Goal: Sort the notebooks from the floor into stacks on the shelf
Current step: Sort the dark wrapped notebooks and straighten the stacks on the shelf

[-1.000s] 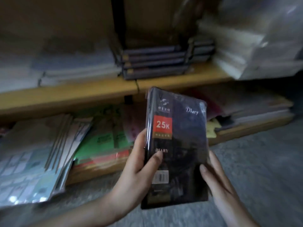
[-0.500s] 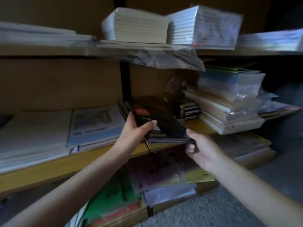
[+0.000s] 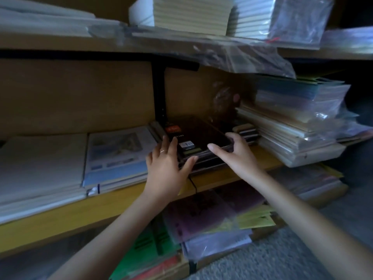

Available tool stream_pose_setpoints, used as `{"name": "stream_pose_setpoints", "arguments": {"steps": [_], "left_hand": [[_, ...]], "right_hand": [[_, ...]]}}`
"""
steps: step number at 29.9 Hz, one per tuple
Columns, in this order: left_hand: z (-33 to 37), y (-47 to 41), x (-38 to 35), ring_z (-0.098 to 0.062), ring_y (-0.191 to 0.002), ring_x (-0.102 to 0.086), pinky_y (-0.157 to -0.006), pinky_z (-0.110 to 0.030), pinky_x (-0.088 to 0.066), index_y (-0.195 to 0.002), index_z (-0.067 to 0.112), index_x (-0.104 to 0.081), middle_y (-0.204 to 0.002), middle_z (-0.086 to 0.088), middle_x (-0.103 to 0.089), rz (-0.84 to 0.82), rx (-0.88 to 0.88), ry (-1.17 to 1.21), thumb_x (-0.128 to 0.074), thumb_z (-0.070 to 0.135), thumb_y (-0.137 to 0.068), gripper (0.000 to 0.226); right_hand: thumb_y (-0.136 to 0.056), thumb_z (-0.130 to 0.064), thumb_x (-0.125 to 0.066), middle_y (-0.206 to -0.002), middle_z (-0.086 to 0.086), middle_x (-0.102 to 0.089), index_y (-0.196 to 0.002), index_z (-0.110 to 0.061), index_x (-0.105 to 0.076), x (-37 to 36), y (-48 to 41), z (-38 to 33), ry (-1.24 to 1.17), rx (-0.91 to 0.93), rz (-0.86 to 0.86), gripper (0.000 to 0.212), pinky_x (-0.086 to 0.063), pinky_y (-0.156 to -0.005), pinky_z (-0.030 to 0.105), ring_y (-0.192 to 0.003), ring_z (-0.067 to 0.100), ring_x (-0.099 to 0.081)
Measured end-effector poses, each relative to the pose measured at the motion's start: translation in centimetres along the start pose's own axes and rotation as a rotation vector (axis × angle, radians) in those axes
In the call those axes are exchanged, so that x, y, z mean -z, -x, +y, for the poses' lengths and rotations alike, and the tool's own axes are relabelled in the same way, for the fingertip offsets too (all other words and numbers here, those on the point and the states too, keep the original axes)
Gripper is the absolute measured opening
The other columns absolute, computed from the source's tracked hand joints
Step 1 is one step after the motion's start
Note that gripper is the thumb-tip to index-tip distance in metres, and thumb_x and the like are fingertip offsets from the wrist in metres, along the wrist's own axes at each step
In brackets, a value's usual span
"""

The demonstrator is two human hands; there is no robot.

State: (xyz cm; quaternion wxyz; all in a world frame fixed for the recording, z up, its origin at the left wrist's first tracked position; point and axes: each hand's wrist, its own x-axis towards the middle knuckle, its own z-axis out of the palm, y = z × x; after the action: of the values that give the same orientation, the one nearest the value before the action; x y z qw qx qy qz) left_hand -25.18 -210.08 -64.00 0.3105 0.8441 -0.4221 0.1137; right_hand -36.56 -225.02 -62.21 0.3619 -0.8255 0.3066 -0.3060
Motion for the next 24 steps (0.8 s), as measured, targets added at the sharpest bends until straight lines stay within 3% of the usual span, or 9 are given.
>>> {"name": "stream_pose_setpoints", "arguments": {"steps": [2, 7, 10, 12, 14, 18, 21, 24], "left_hand": [[-0.5, -0.5, -0.8, -0.021, -0.143, -0.015, -0.115, -0.040, -0.011, -0.150, 0.023, -0.013, -0.158, -0.004, -0.012, 0.031, 0.002, 0.028, -0.030, 0.065, -0.089, 0.076], [-1.3, -1.0, -2.0, -0.023, -0.132, -0.038, -0.106, -0.043, -0.035, -0.150, 0.025, -0.014, -0.149, -0.007, -0.037, 0.114, -0.017, 0.137, -0.026, 0.069, -0.085, 0.080], [-1.6, -1.1, -3.3, -0.028, -0.111, -0.055, -0.083, -0.038, -0.047, -0.149, 0.028, -0.018, -0.127, -0.009, -0.059, 0.212, -0.012, 0.118, -0.025, 0.071, -0.085, 0.078], [-1.5, -1.3, -3.8, -0.028, -0.089, -0.061, -0.062, -0.031, -0.041, -0.149, 0.031, -0.019, -0.100, -0.004, -0.066, 0.241, 0.015, 0.131, -0.027, 0.071, -0.085, 0.076], [-1.2, -1.4, -3.9, -0.024, -0.073, -0.059, -0.051, -0.027, -0.031, -0.149, 0.030, -0.020, -0.074, 0.003, -0.056, 0.239, 0.051, 0.133, -0.029, 0.066, -0.083, 0.075], [-1.2, -1.4, -3.8, -0.026, -0.079, -0.059, -0.052, -0.023, -0.030, -0.149, 0.027, -0.022, -0.078, -0.003, -0.061, 0.252, 0.045, 0.096, -0.028, 0.063, -0.085, 0.074], [-0.5, -1.2, -3.6, -0.016, -0.066, -0.052, -0.050, -0.020, -0.027, -0.149, 0.023, -0.021, -0.064, 0.009, -0.051, 0.243, 0.039, 0.054, -0.031, 0.065, -0.081, 0.080], [-0.1, -1.1, -3.7, -0.013, -0.069, -0.053, -0.054, -0.024, -0.034, -0.148, 0.024, -0.023, -0.072, 0.003, -0.057, 0.251, 0.057, 0.026, -0.036, 0.060, -0.085, 0.074]], "right_hand": [[-0.072, -0.070, -0.054, -0.142, -0.001, -0.037, -0.141, -0.023, -0.034, 0.4, -0.9, 0.9, 0.161, 0.102, -0.051, 0.086, -0.037, -0.091, 0.023, -0.126, 0.017, -0.044], [-0.085, -0.058, -0.048, -0.128, -0.002, -0.036, -0.142, -0.028, -0.037, 0.3, -2.5, 3.4, 0.264, 0.293, 0.022, 0.065, -0.037, -0.085, 0.020, -0.116, 0.017, -0.047], [-0.090, -0.042, -0.051, -0.117, -0.008, -0.036, -0.137, -0.031, -0.045, -0.2, -3.2, 5.2, 0.119, 0.413, 0.068, 0.049, -0.030, -0.089, 0.015, -0.116, 0.011, -0.042], [-0.092, -0.036, -0.053, -0.115, -0.010, -0.039, -0.133, -0.033, -0.049, -0.2, -3.6, 5.8, 0.039, 0.439, 0.080, 0.042, -0.029, -0.090, 0.015, -0.116, 0.008, -0.041], [-0.091, -0.037, -0.054, -0.113, -0.012, -0.041, -0.129, -0.036, -0.052, 0.3, -4.3, 5.7, 0.027, 0.428, 0.029, 0.038, -0.033, -0.086, 0.018, -0.111, 0.008, -0.044], [-0.088, -0.039, -0.059, -0.112, -0.011, -0.044, -0.122, -0.037, -0.054, 2.4, -6.7, 4.6, 0.108, 0.418, -0.197, 0.034, -0.036, -0.074, 0.022, -0.090, 0.007, -0.046], [-0.088, -0.036, -0.060, -0.113, -0.011, -0.046, -0.122, -0.040, -0.053, 2.5, -6.9, 5.2, 0.051, 0.433, -0.221, 0.035, -0.034, -0.067, 0.018, -0.077, -0.002, -0.042], [-0.093, -0.032, -0.054, -0.122, -0.012, -0.049, -0.129, -0.041, -0.048, 1.3, -5.8, 6.5, 0.055, 0.486, -0.123, 0.038, -0.040, -0.072, 0.018, -0.097, 0.003, -0.049]]}}
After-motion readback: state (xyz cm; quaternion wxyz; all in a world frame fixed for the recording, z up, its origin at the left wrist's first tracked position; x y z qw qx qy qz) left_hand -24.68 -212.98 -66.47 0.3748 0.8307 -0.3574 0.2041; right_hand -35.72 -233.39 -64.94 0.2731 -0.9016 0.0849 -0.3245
